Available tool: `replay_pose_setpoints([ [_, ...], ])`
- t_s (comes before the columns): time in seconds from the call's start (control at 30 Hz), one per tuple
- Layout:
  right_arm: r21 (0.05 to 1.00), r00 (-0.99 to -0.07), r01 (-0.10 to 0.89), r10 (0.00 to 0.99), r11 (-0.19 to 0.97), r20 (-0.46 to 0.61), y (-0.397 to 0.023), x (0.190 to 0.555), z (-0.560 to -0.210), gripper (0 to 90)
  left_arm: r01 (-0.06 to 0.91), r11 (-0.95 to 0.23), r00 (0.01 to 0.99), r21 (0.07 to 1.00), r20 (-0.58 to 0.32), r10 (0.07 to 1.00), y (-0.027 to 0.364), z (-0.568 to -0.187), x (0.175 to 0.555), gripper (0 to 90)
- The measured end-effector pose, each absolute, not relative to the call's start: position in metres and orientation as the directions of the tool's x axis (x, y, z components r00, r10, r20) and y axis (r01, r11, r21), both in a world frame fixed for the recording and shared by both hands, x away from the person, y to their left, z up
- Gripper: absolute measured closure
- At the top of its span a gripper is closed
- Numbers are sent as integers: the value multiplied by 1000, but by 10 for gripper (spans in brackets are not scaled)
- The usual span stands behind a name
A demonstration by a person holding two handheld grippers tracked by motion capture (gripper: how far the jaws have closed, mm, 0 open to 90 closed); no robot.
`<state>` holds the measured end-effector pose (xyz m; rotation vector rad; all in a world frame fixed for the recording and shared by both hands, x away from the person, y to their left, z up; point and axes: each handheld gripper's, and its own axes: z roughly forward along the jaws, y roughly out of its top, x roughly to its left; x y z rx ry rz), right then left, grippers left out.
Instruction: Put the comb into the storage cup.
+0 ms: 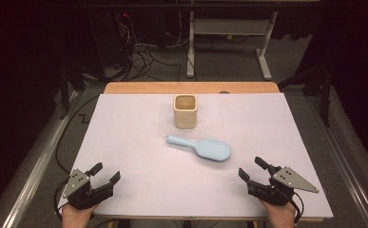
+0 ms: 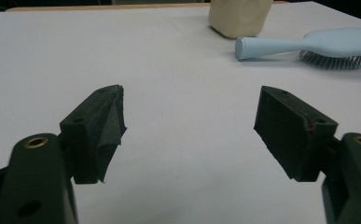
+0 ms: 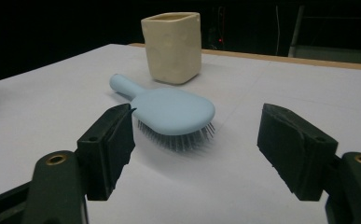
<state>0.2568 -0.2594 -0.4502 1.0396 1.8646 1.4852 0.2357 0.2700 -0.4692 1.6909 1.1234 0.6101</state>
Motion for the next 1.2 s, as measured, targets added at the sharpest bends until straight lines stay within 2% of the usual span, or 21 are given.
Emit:
replay_pose_setpoints([
  [0.7,964,-618,237,784,123,52,-228,269,-448,299,396,-94,448,914,-102,888,270,-469,236,252],
  [1.2,960,-652,259,753,106,92,-204,278,-449,323,398,-91,450,913,-107,887,270,-470,236,253],
])
